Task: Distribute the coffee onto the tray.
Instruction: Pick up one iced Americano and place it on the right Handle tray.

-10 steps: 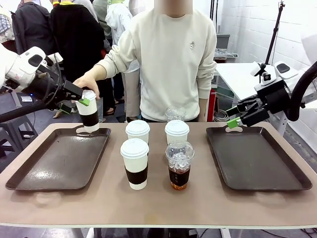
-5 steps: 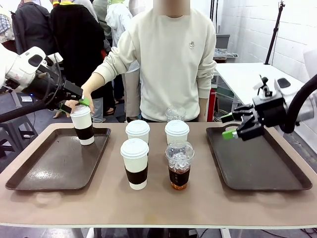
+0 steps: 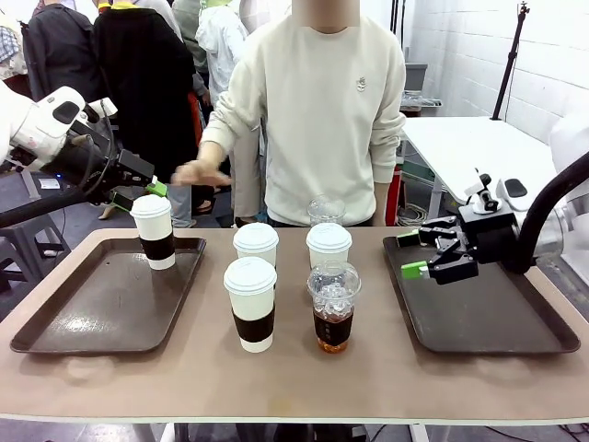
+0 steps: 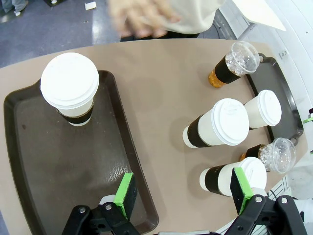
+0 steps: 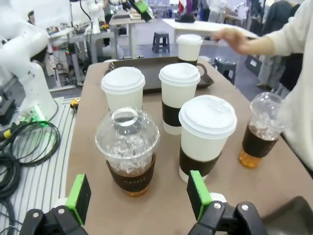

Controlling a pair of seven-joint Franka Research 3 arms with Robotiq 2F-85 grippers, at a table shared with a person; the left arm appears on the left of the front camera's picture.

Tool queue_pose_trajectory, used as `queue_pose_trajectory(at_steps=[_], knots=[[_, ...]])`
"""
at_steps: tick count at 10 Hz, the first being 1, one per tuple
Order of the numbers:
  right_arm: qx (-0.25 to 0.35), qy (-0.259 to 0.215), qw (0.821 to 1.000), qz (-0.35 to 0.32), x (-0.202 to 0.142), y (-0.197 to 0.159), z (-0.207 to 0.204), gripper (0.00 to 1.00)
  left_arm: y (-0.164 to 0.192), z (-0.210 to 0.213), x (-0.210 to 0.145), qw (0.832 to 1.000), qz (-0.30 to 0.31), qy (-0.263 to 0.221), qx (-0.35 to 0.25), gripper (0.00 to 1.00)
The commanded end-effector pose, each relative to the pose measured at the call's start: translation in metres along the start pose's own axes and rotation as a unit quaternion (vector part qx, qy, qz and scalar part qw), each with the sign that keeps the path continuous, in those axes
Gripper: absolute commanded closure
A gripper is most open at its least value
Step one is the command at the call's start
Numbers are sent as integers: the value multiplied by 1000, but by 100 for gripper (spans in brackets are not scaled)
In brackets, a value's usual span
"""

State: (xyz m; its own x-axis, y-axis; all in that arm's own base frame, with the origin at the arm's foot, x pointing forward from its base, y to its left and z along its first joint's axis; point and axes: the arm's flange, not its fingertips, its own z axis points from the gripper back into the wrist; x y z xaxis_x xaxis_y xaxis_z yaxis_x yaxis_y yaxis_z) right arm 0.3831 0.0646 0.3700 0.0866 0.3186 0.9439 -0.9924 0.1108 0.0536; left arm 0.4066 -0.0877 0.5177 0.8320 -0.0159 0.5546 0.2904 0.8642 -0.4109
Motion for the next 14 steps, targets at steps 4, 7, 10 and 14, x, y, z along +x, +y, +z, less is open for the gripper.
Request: queue_pose_trajectory(at_steps=[4, 7, 10, 14], knots=[[0, 0, 1000, 0, 0, 0, 0, 0, 1, -1, 0, 1000, 8, 0, -9, 0], [-1, 5, 1000, 0, -2, -1, 0, 0, 1, -1, 0, 1000, 8, 0, -9, 0], [-21, -31, 999, 27, -29, 6, -27, 0, 1, -1, 0, 1000, 8, 0, -9, 0], [16, -43, 998, 44, -62, 15, -59, 0, 1, -1, 0, 1000, 8, 0, -9, 0]])
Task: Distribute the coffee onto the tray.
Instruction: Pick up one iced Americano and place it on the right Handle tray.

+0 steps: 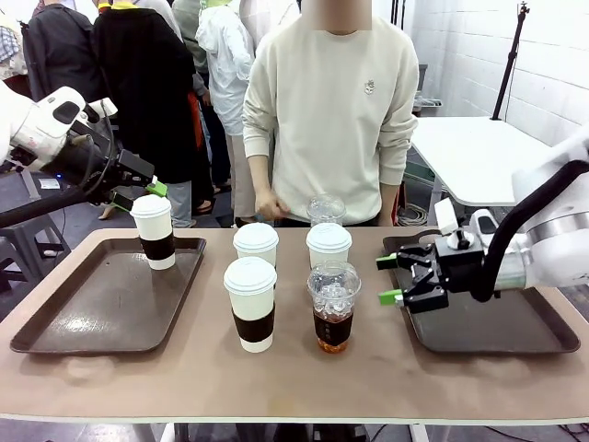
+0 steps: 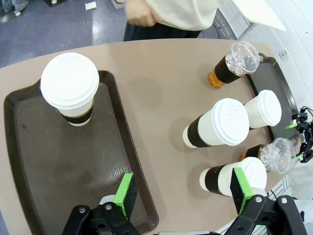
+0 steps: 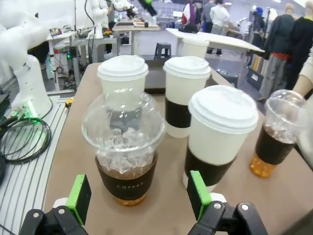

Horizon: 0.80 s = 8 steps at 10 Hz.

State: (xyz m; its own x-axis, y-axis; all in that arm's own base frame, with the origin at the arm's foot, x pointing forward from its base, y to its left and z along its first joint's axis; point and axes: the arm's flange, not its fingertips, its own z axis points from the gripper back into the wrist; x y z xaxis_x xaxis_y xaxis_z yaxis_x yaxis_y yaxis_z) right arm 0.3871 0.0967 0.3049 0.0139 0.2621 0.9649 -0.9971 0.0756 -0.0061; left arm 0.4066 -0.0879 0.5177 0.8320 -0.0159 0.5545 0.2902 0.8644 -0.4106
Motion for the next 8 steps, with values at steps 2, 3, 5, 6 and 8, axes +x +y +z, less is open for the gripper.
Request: queue_pose_trajectory(at_steps=[2, 3, 5, 6, 8], knots=[[39, -9, 999, -5, -18, 26, -7, 0, 1, -1, 0, 1000, 8, 0, -9, 0], [33, -11, 999, -5, -21, 28, -6, 0, 1, -1, 0, 1000, 8, 0, -9, 0], [34, -14, 999, -3, -33, 29, -18, 0, 1, -1, 0, 1000, 8, 0, -9, 0], [33, -15, 999, -1, -37, 29, -24, 0, 1, -1, 0, 1000, 8, 0, -9, 0], [25, -5, 1000, 12, -44, 28, -34, 0, 1, -1, 0, 1000, 8, 0, -9, 0]])
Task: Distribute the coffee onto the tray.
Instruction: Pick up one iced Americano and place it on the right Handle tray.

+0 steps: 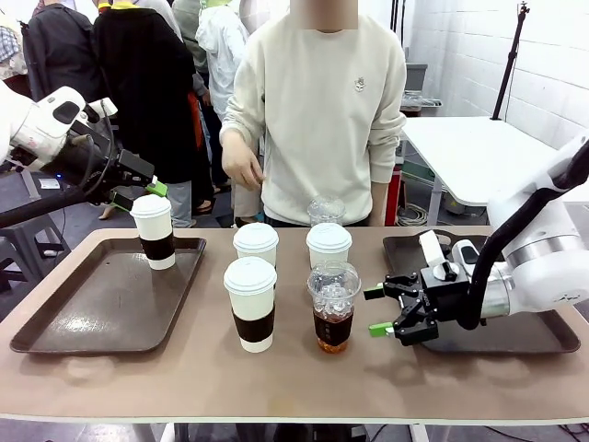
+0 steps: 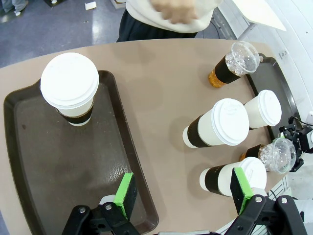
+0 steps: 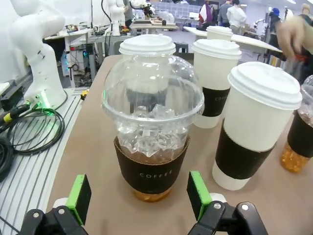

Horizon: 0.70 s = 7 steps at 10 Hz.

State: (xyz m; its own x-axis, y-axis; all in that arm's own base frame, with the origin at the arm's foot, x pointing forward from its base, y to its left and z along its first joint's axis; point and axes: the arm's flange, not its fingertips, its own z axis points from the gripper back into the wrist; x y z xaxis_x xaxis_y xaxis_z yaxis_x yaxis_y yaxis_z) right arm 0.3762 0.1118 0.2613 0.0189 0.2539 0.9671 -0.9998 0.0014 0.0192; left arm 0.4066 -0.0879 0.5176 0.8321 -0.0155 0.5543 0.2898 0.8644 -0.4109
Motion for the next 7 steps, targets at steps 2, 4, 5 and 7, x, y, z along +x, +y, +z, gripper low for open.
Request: queue_pose_trajectory(at_steps=[2, 4, 5, 7], knots=[[-22, -17, 1000, 7, -12, 13, -17, 0, 1, -1, 0, 1000, 8, 0, -9, 0], [-38, -12, 999, -15, -9, 18, -14, 0, 1, -1, 0, 1000, 8, 0, -9, 0], [-8, -11, 1000, -7, -9, 1, -10, 0, 1, -1, 0, 1000, 8, 0, -9, 0], [-8, -11, 1000, -7, -9, 1, -10, 0, 1, -1, 0, 1000, 8, 0, -9, 0]])
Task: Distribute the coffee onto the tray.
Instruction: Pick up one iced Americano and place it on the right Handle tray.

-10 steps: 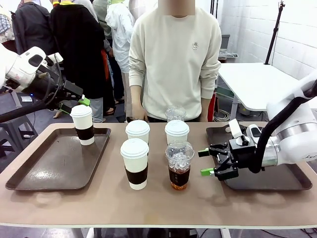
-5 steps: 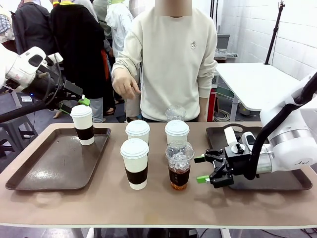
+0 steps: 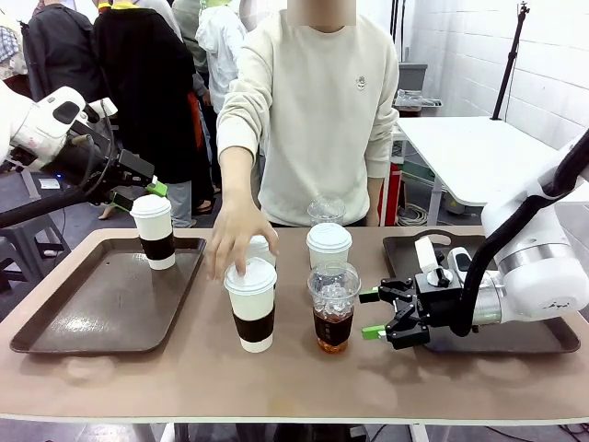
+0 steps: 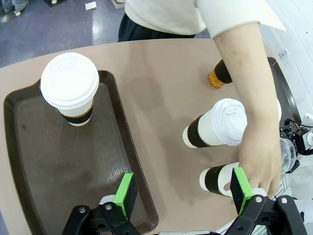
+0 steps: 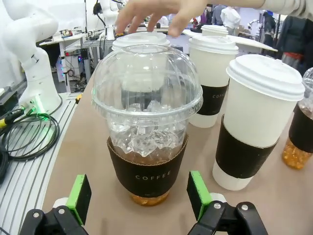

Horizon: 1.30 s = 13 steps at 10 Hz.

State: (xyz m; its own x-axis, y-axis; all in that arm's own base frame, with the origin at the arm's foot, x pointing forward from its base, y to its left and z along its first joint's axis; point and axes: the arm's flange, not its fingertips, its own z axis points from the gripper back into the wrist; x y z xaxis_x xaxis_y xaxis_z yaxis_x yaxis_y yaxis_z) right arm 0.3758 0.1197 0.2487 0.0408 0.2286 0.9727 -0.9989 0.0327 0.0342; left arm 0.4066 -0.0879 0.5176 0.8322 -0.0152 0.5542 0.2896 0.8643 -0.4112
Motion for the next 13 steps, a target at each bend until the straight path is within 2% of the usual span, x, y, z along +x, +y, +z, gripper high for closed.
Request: queue_pose_trajectory(at_steps=[1, 6, 13], knots=[[6, 1, 1000, 4, 1, 1, 0, 0, 1, -1, 0, 1000, 7, 0, -9, 0], [-6, -16, 1000, -1, -6, -14, -18, 0, 1, -1, 0, 1000, 7, 0, -9, 0], [11, -22, 1000, -9, -16, -21, -43, 0, 1, -1, 0, 1000, 7, 0, -9, 0]])
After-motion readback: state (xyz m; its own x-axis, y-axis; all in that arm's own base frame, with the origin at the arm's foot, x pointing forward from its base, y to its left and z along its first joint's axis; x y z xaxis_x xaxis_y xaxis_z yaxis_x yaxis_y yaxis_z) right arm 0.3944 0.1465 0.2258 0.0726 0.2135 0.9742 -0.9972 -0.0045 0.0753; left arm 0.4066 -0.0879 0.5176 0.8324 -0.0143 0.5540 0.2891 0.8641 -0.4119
